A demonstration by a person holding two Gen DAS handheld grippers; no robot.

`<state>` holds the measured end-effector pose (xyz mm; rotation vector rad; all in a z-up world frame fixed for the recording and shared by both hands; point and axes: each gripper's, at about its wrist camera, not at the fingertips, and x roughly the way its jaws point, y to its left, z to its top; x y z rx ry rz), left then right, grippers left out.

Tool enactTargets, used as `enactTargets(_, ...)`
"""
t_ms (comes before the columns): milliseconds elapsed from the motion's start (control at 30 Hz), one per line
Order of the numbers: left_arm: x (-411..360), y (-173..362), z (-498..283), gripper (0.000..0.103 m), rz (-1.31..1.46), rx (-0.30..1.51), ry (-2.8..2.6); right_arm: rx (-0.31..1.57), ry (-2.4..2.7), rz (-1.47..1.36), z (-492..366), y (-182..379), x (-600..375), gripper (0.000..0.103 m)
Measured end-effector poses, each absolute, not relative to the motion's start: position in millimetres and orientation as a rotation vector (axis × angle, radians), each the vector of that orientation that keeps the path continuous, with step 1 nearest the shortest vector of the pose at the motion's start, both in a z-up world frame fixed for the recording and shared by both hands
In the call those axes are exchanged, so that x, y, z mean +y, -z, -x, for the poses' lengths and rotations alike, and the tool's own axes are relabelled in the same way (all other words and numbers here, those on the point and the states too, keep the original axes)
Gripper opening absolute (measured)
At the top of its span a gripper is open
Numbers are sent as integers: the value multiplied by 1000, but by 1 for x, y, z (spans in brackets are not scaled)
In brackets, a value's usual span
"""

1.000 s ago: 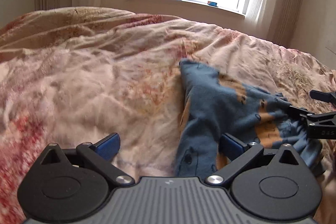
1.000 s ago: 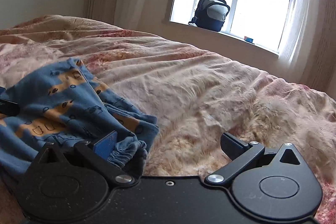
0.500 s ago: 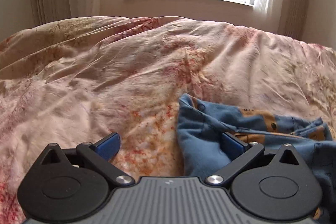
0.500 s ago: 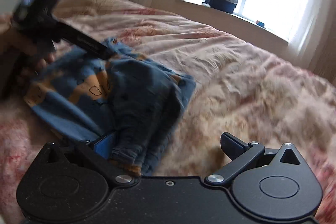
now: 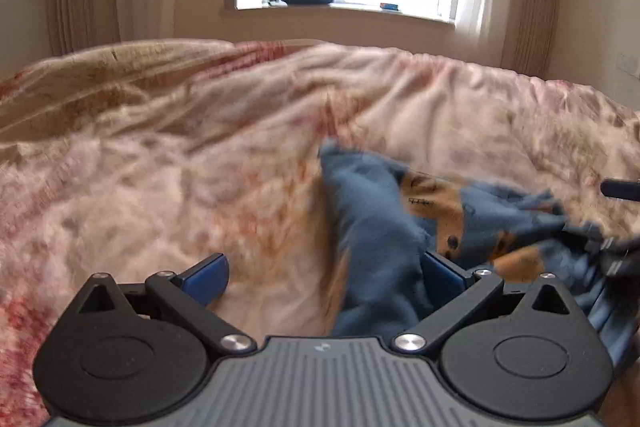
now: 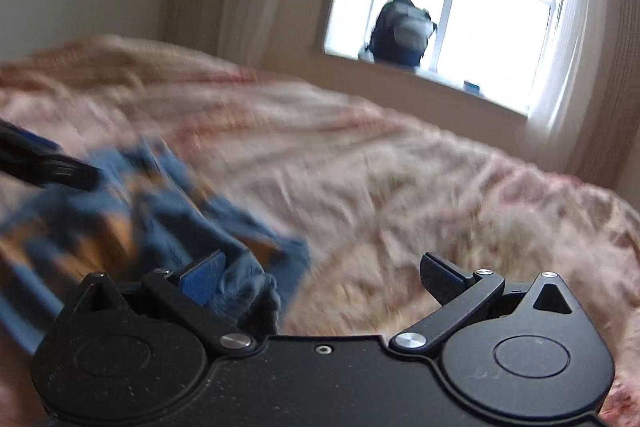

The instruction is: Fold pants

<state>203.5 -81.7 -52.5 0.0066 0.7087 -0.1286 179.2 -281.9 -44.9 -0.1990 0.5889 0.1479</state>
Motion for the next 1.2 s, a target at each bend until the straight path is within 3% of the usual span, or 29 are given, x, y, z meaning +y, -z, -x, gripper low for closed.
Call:
enactTargets(133, -70, 41, -203, 103, 91, 712, 127, 564, -149, 75, -171, 35, -295, 102)
enactTargets(300, -68, 21, -181, 103, 108, 685, 113, 536, -227, 119, -166, 18, -272, 102)
enactTargets(467, -71, 46, -154, 103, 58, 787, 88, 661, -212, 182, -173, 45, -258, 102)
enactTargets(867, -67, 39, -125, 103, 75, 816, 62, 648, -176, 175, -120, 33, -261, 102)
enactTargets(1067, -68, 40, -123, 103, 69, 816, 59, 534, -224, 212, -160, 2, -242, 102)
enactTargets(1200, -68, 41, -123, 103, 67, 813, 62, 608, -210, 294, -204, 27, -231, 102)
